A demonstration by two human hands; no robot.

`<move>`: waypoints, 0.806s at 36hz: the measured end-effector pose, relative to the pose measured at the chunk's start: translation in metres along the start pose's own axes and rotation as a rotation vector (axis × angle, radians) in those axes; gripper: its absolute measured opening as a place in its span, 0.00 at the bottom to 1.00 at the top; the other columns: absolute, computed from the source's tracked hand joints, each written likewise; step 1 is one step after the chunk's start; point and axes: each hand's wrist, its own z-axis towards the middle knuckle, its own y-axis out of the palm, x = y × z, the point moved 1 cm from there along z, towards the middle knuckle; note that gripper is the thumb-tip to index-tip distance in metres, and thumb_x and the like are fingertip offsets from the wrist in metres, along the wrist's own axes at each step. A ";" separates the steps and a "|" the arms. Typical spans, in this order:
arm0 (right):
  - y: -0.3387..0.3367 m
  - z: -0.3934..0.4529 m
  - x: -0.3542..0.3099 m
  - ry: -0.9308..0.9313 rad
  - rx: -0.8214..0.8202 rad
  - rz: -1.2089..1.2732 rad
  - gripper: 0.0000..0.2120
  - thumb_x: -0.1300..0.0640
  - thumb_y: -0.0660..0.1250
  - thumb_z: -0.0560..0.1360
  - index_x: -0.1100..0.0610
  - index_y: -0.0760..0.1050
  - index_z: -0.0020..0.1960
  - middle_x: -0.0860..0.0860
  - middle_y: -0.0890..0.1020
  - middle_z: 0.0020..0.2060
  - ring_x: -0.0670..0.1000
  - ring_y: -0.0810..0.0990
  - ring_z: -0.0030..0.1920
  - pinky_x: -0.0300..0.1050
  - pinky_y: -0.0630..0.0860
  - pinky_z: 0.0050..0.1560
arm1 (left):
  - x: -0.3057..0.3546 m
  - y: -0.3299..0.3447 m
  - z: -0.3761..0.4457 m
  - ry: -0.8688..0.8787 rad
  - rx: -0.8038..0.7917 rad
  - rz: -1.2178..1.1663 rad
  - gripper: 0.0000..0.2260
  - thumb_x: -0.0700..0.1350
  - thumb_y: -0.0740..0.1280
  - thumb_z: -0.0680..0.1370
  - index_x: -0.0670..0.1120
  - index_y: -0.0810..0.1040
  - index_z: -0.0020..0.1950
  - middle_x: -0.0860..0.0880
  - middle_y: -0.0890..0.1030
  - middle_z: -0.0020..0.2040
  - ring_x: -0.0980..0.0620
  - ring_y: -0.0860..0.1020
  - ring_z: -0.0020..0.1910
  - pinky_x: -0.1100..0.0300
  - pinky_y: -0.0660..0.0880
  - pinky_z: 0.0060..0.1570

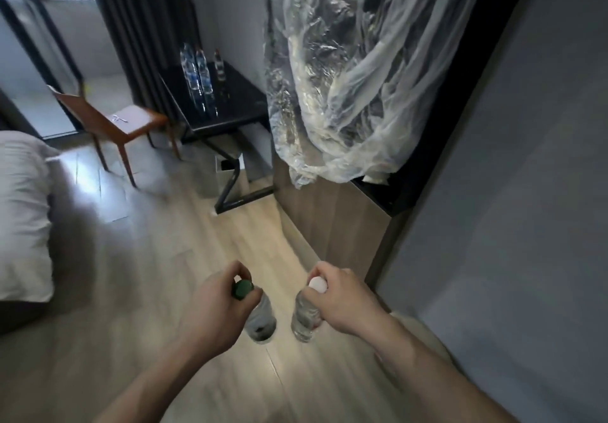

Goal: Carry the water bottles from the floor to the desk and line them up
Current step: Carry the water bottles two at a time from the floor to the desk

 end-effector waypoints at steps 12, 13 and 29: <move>0.016 0.189 -0.131 -0.164 -0.030 -0.080 0.08 0.42 0.64 0.74 0.46 0.73 0.47 0.47 0.81 0.45 0.54 0.77 0.45 0.46 0.69 0.42 | -0.065 -0.113 0.161 -0.063 0.152 0.054 0.09 0.54 0.72 0.75 0.54 0.73 0.44 0.53 0.79 0.37 0.53 0.77 0.35 0.56 0.74 0.34; 0.019 0.202 -0.142 -0.168 -0.025 -0.087 0.08 0.43 0.64 0.74 0.46 0.73 0.47 0.47 0.81 0.45 0.54 0.76 0.45 0.46 0.68 0.42 | -0.074 -0.121 0.176 -0.055 0.157 0.052 0.09 0.54 0.72 0.75 0.54 0.73 0.44 0.53 0.79 0.37 0.53 0.76 0.35 0.56 0.73 0.34; 0.047 0.400 -0.278 -0.070 0.099 0.002 0.12 0.39 0.64 0.70 0.46 0.74 0.46 0.46 0.82 0.40 0.51 0.83 0.42 0.54 0.81 0.46 | -0.168 -0.243 0.403 0.079 0.092 0.077 0.10 0.55 0.70 0.77 0.56 0.70 0.44 0.55 0.78 0.38 0.55 0.77 0.36 0.58 0.75 0.33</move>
